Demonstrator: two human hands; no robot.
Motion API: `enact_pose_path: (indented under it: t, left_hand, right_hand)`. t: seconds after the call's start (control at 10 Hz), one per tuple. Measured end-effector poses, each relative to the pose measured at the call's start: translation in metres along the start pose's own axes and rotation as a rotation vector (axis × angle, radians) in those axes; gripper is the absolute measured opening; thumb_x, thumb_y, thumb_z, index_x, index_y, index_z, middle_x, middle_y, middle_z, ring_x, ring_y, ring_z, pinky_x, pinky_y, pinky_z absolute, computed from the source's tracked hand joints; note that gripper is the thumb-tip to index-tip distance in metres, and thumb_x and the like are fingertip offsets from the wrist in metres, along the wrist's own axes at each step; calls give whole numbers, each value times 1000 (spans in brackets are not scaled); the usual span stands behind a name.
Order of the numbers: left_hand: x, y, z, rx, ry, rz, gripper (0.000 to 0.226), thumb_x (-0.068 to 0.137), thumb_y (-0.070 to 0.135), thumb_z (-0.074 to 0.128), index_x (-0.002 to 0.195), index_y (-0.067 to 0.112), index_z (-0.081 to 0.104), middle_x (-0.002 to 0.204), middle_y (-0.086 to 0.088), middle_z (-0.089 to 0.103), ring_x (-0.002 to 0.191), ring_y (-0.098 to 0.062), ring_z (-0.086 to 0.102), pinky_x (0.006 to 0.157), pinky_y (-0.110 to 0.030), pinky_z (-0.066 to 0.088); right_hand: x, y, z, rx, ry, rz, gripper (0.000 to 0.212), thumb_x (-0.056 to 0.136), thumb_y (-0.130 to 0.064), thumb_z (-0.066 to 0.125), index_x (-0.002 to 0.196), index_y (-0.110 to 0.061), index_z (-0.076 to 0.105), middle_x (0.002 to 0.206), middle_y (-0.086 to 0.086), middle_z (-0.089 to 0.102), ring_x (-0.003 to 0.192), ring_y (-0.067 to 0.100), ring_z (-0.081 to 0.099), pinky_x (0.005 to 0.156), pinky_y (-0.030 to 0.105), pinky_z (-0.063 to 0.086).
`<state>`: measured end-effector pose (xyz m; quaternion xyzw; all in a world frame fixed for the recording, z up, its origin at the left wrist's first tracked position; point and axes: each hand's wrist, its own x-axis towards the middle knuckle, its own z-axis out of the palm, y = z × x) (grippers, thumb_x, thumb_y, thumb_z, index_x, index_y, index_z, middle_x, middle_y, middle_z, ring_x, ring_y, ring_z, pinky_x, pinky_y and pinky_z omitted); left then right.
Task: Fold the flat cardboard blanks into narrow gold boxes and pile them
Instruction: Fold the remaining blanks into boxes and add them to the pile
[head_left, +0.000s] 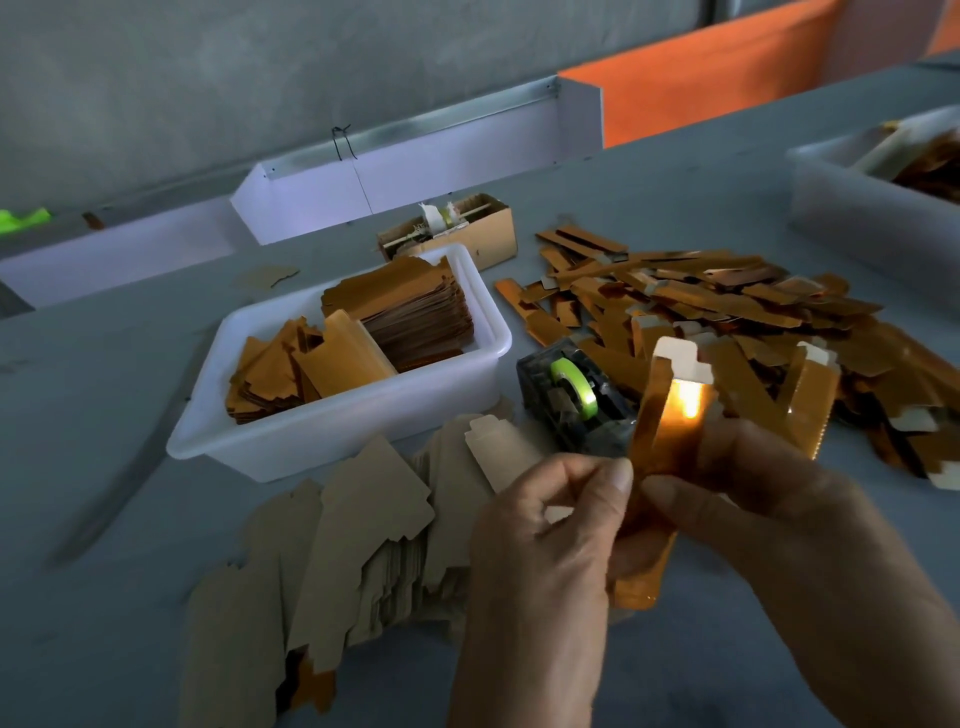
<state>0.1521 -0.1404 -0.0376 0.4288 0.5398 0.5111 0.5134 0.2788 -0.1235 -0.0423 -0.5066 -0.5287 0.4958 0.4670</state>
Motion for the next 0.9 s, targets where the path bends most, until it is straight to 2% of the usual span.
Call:
enact_pose_path:
  t: [0.1,0.2,0.3,0.4,0.5,0.6,0.7,0.8,0.9]
  left_hand:
    - [3,0,-4,-206,-63,-142,18,71,25,67,73,8,72,75,-13,72,71,-24,73,66,-31,60]
    - [8,2,-12,-332,-78,-245,35,64,16,72,92,-3,65,74,-15,70,67,-26,72,57,-30,58]
    - [10,3,-18,-382,-79,-288,37,62,13,73,94,-1,61,74,-14,67,64,-23,70,54,-29,57]
    - [6,3,-20,-221,-155,-224,10,72,22,68,73,12,69,69,-5,65,60,-14,66,52,-24,55]
    - [2,-1,-17,213,-125,15,19,88,35,59,80,19,66,65,4,65,55,-8,62,51,-20,51]
    - [0,-4,-11,589,5,314,18,91,37,52,81,26,62,72,7,61,64,-3,61,54,-16,50]
    - [0,-6,-7,688,38,436,20,92,41,49,94,30,65,86,13,60,78,1,59,65,-11,49]
    - [1,-15,-11,854,112,499,24,93,38,50,103,28,69,92,15,62,80,1,58,69,-13,48]
    - [9,-21,-24,1056,327,573,18,91,26,57,96,18,72,86,7,66,74,-6,61,64,-16,47]
  right_hand:
    - [-1,4,2,104,-24,-21,16,61,-23,66,76,-21,71,81,7,72,82,24,68,79,39,52]
    - [0,5,0,134,-46,-28,15,61,-22,66,76,-21,71,81,9,71,83,26,67,79,40,53]
    - [1,7,-1,157,-98,-32,17,63,-19,66,78,-24,72,84,7,72,82,18,69,74,32,50]
    - [2,11,-3,177,-110,8,13,62,-16,68,74,-21,72,84,9,72,82,20,69,76,32,49]
    - [2,12,-3,188,-104,37,11,62,-16,67,69,-23,71,81,8,72,80,19,69,76,35,49]
    - [1,12,-1,97,-66,61,14,59,-20,65,72,-22,70,78,12,69,81,28,66,77,40,51]
    - [3,11,-4,78,-34,88,22,55,-30,64,77,-33,70,77,3,71,75,19,67,70,35,49]
    - [8,0,-17,-17,57,116,33,48,-49,62,81,-56,64,81,-22,69,75,11,66,66,34,51]
    - [27,19,-63,-44,165,102,57,38,-82,64,89,-56,61,90,-21,68,90,28,66,77,56,53]
